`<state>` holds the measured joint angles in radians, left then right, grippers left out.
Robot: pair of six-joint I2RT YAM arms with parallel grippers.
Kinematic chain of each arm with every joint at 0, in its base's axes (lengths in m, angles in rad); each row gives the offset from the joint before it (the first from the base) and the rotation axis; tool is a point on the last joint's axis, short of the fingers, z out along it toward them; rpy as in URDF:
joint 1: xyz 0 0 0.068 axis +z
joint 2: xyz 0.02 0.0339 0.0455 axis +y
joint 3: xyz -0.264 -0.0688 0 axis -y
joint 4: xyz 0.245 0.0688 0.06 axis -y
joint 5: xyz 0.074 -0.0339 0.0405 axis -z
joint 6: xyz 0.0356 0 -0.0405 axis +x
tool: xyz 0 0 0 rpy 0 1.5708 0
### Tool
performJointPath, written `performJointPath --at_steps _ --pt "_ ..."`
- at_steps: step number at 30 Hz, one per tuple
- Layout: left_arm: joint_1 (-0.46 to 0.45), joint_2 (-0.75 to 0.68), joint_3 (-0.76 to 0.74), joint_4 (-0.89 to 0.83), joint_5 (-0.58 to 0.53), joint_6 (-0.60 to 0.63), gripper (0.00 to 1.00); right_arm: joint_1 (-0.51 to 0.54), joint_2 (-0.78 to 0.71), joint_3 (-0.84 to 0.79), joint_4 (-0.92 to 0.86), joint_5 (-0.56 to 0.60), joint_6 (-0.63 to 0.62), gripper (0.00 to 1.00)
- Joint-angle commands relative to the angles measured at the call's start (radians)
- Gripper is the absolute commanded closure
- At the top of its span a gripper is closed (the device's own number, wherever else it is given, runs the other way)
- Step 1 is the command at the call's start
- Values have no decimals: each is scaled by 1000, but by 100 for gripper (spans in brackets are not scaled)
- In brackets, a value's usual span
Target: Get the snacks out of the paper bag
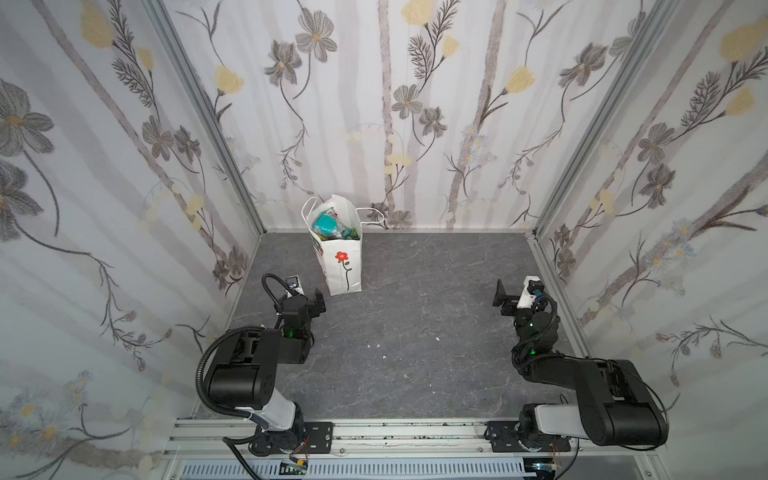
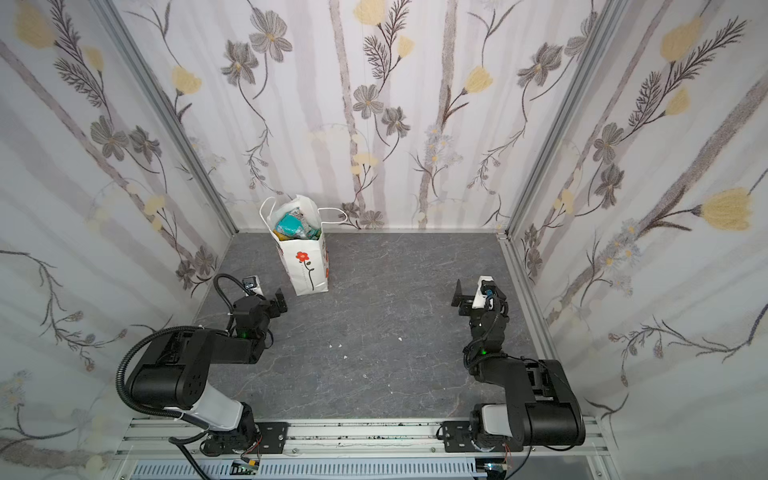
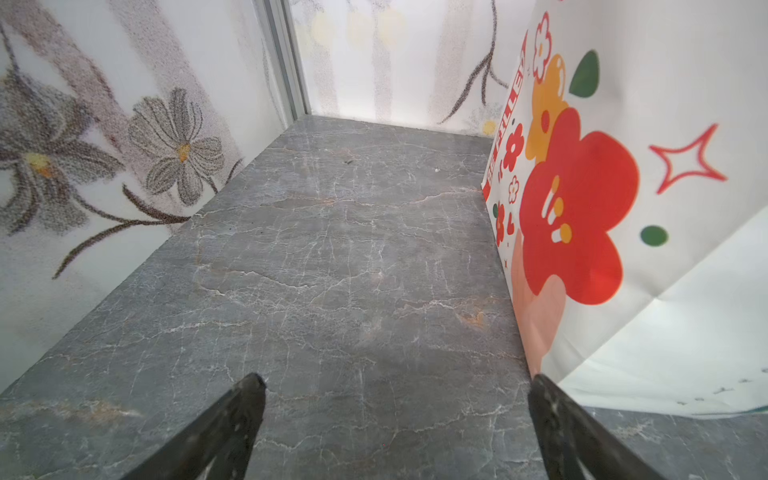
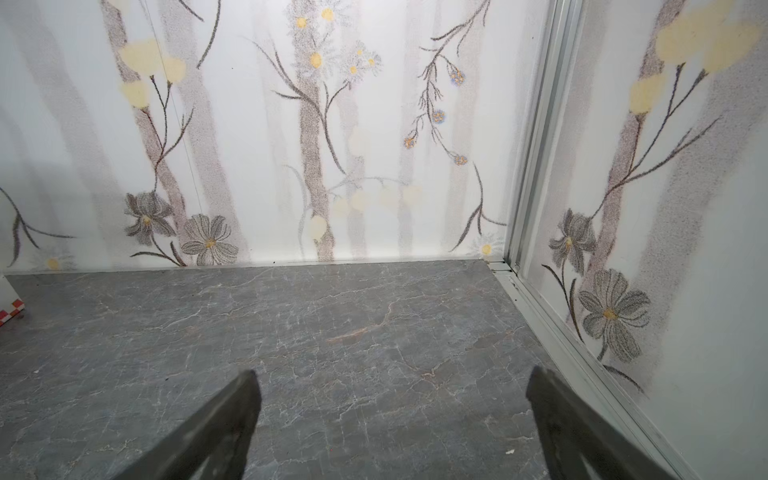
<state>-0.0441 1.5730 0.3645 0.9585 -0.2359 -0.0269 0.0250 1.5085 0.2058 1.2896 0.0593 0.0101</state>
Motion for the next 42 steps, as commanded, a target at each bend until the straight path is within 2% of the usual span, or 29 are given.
performJointPath --at_steps 1,15,19,20,22,24,26,29,32,35,38,41,42 --pt "1 1 6 2 -8 -8 0 1 0 2 10 17 1 0" --pt "2 2 5 1 -8 -8 0 1 -1 0 10 17 1 0" --pt "-2 -2 -31 69 9 7 0 1 -7 -14 36 17 4 0" --pt "-12 -19 -52 108 -15 12 0 2 -30 -27 42 30 8 0" --pt "-45 -104 -83 95 -75 35 0 4 -153 -21 -85 81 24 0" --pt "-98 -262 -88 -11 -180 64 0 6 -339 49 -372 118 73 0" --pt "-133 -420 -54 -161 -240 39 0 10 -478 152 -637 97 147 0" --pt "-144 -625 88 -547 -233 -130 0 30 -599 314 -939 50 332 1" --pt "-151 -713 263 -853 -146 -285 0 79 -608 519 -1219 -54 423 3" --pt "-166 -697 450 -1063 6 -418 0 202 -552 711 -1377 -110 416 4" --pt "-207 -604 653 -1255 136 -511 0 363 -449 892 -1499 -71 400 5" --pt "-241 -476 853 -1447 155 -533 1 498 -307 1061 -1571 -55 398 5" --pt "-241 -432 913 -1506 145 -542 4 538 -253 1112 -1587 -42 400 5"
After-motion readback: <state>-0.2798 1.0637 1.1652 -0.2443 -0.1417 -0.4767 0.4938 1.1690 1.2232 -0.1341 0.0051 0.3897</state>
